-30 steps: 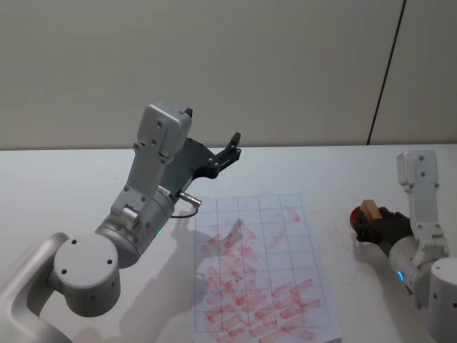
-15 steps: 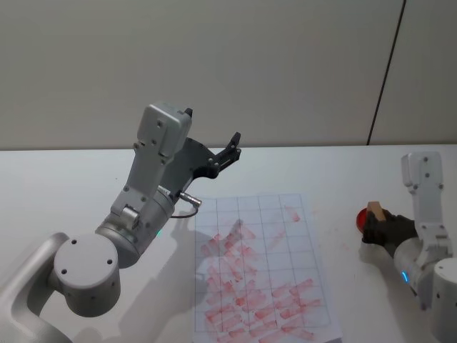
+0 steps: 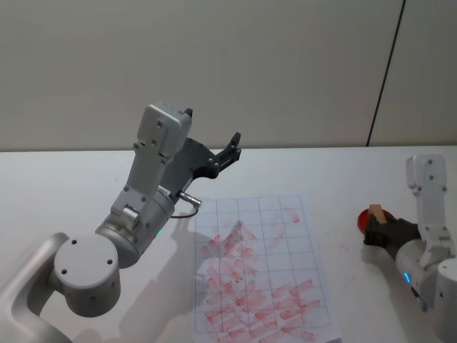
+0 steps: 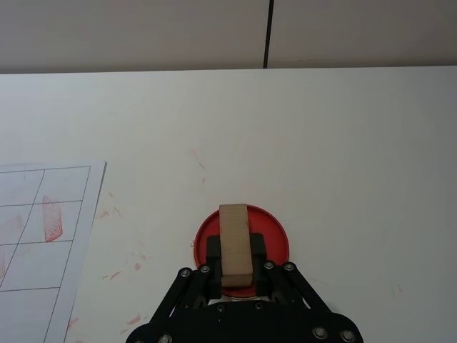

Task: Use the one hand to pick up the stamp and affix it onto the A4 paper.

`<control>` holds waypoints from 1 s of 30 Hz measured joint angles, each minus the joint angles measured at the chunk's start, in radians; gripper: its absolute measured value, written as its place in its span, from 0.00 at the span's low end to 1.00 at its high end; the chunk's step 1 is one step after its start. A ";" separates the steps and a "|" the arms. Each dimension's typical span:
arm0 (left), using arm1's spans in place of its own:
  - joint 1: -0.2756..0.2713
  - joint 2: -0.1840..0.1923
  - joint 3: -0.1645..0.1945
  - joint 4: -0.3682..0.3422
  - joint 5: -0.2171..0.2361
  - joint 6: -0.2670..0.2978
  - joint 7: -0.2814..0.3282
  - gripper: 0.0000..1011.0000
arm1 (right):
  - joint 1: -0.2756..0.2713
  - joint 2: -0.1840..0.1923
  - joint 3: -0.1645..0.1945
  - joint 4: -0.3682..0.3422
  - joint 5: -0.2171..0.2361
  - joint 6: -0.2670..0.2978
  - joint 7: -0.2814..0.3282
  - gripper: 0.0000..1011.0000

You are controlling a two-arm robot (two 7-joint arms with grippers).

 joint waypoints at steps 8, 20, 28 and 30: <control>0.000 0.000 0.000 0.000 0.000 0.000 0.000 0.99 | 0.000 -0.002 0.008 0.004 0.016 -0.002 0.008 0.21; 0.000 0.000 0.000 0.000 0.000 0.000 0.000 0.99 | -0.014 -0.003 0.005 -0.067 0.001 -0.015 0.024 0.22; 0.000 0.000 0.000 0.000 0.000 0.000 0.000 0.99 | -0.022 -0.004 -0.010 -0.166 -0.039 -0.021 0.055 0.21; 0.000 0.000 0.000 0.000 0.000 0.000 0.000 0.99 | -0.023 -0.006 -0.014 -0.179 -0.046 -0.021 0.063 0.22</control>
